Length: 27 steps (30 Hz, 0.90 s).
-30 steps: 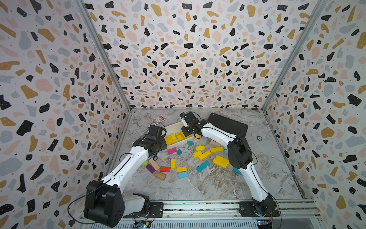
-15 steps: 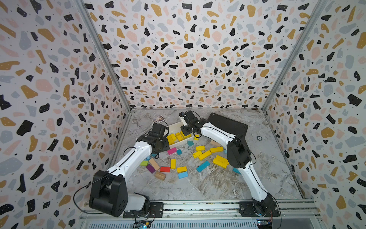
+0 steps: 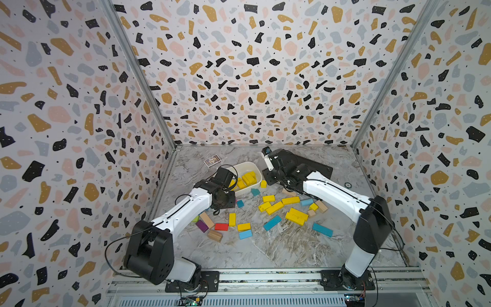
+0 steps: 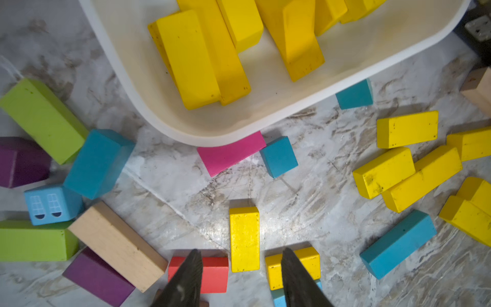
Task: Pick out the yellow building blocks
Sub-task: Place the building block in the storage box, then pick up the building block from the center of the board.
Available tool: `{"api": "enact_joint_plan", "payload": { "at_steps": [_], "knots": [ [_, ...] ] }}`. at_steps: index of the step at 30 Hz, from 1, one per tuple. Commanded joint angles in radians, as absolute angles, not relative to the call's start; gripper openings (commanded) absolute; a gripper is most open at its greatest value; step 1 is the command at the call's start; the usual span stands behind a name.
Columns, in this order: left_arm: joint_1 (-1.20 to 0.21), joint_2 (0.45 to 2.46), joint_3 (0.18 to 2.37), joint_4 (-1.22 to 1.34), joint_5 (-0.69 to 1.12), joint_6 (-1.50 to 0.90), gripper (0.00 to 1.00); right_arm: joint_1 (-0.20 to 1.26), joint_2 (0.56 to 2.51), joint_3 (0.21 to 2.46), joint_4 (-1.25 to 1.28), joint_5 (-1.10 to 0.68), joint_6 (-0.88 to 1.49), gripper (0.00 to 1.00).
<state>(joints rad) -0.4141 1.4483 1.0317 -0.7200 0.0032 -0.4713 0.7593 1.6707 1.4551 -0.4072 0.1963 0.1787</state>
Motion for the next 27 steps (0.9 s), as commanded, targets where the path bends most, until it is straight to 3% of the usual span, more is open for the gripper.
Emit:
{"api": "enact_joint_plan", "payload": {
  "at_steps": [1, 7, 27],
  "knots": [
    [-0.414, 1.501, 1.072, -0.747, 0.024, -0.436, 0.52, 0.764, 1.591, 1.340, -0.406, 0.272, 0.237, 0.50],
    [-0.424, 1.607, 1.088, -0.752, 0.031, -0.406, 0.55, 0.764, 1.496, 1.231, -0.400, 0.342, 0.258, 0.50],
    [-0.454, 1.727, 1.058, -0.696, 0.006, -0.398, 0.55, 0.764, 1.447, 1.209, -0.460, 0.394, 0.236, 0.51]
  ]
}}
